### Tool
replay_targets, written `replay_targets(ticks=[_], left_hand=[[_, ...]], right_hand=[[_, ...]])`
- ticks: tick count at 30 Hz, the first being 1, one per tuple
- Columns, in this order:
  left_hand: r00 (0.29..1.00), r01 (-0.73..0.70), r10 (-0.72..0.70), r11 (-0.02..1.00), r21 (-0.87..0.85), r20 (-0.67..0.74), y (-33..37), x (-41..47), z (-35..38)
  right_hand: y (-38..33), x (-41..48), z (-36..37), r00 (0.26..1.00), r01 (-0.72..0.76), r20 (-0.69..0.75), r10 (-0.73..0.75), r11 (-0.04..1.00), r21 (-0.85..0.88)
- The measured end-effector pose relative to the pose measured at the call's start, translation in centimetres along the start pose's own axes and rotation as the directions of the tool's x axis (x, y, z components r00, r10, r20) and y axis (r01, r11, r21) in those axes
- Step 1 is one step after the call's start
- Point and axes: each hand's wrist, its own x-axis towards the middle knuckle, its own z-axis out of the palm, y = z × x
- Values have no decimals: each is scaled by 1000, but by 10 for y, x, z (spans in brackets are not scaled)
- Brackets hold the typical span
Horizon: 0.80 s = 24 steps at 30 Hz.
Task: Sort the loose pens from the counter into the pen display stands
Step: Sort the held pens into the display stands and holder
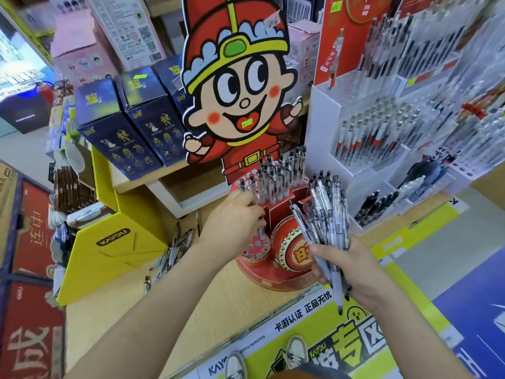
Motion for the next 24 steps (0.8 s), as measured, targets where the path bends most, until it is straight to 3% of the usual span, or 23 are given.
replay_targets(ticks=[4,9,12,13,14,16,17,24], left_hand=[[996,-57,50,994,97,71,0,5,-3],[989,-66,53,994,88,140,-4,9,-7],[994,77,-66,988,-135,84,3,2,-14],[983,181,-175,935,-306,46,7,-2,-19],[955,270,-294,815,-513,34,12,-7,-23],[897,315,-421,402,-860,131,23,-13,-32],[887,311,-428,271,-911,175,29,-16,-35],[816,340,-509,38,-939,275,29,-18,-33]], right_hand=[[-3,0,5,1000,-15,19,13,996,89],[-5,-2,12,998,-20,68,9,988,153],[-6,-1,16,995,-11,97,-6,985,174],[-7,-1,17,996,-13,94,-4,983,181],[-7,0,17,996,-12,92,-5,984,179],[-8,0,18,995,7,98,-22,988,152],[-8,1,19,994,18,101,-31,991,130],[-11,0,28,990,50,134,-50,999,5]])
